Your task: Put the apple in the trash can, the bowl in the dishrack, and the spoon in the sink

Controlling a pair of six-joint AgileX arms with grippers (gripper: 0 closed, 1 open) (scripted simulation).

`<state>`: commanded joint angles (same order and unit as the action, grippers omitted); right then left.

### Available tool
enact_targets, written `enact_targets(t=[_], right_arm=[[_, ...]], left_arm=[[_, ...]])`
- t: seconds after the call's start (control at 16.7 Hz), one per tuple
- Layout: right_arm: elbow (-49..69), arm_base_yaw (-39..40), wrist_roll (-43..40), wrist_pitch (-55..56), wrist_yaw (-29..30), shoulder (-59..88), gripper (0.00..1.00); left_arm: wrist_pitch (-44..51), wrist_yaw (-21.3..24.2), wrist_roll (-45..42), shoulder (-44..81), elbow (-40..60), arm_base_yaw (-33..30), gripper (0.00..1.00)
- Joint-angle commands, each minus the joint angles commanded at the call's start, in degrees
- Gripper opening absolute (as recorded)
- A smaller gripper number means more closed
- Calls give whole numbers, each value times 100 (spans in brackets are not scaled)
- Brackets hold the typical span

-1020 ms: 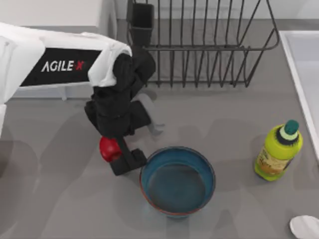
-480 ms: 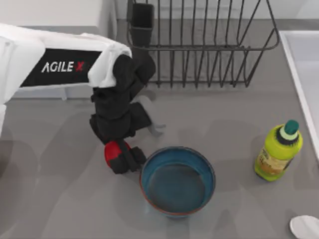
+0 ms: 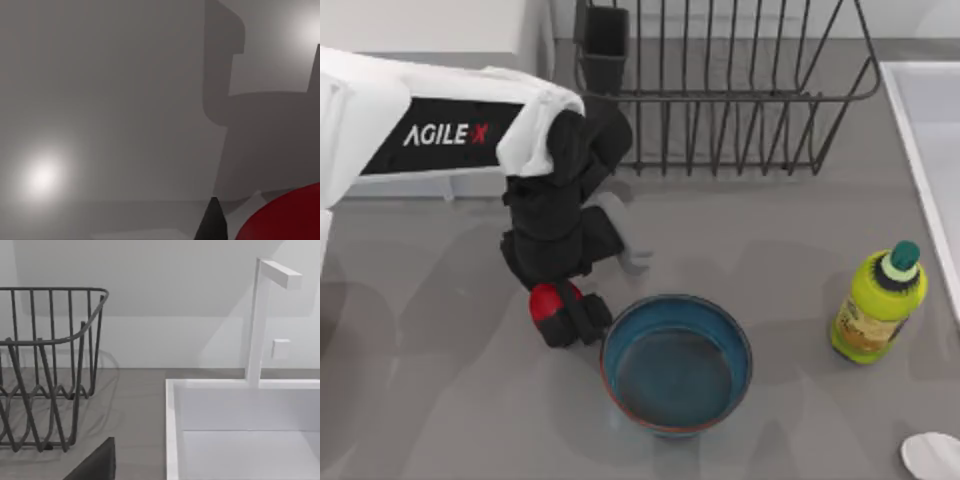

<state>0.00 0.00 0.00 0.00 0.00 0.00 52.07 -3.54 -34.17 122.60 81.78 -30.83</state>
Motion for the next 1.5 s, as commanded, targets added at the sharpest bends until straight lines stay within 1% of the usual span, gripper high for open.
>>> enact_targets(t=[0.12, 0.18, 0.36, 0.78, 0.9, 1.32, 1.5], right_arm=[[0, 0, 0, 0, 0, 0, 100], [0, 0, 0, 0, 0, 0, 100], [0, 0, 0, 0, 0, 0, 100], [0, 0, 0, 0, 0, 0, 100], [0, 0, 0, 0, 0, 0, 100], [0, 0, 0, 0, 0, 0, 100], [0, 0, 0, 0, 0, 0, 100]], left_arm=[[0, 0, 0, 0, 0, 0, 0], [88, 168, 92, -92, -20, -37, 0], [285, 165, 94, -151, 151, -39, 0], [1783, 165, 107, -586, 1170, -51, 0], [2068, 164, 110, -680, 1368, -54, 0], [2116, 173, 164, -702, 1352, -34, 0], [2094, 257, 698, -833, 1037, 63, 0]])
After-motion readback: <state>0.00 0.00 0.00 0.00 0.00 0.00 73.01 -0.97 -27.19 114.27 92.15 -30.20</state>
